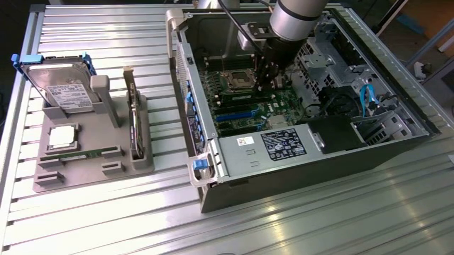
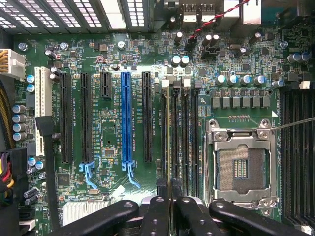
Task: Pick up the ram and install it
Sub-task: 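Insert the ram into the slot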
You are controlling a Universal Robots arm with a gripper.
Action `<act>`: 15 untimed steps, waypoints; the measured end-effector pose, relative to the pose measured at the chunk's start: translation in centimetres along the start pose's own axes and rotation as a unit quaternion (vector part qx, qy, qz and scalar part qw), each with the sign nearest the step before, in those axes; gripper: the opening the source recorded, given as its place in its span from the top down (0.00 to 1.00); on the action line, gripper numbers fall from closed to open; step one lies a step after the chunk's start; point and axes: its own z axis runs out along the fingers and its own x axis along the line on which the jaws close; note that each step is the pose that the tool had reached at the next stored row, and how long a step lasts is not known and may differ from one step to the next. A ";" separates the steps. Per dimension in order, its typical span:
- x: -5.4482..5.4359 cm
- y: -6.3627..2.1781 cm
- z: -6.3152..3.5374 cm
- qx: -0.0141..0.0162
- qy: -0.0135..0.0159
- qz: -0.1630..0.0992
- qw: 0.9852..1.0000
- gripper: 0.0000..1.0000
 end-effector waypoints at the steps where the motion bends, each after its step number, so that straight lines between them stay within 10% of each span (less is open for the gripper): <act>1: 0.0 0.00 0.00 0.000 0.000 0.000 1.000 0.88; 15: 0.0 -0.01 0.25 0.000 0.000 0.000 1.000 0.88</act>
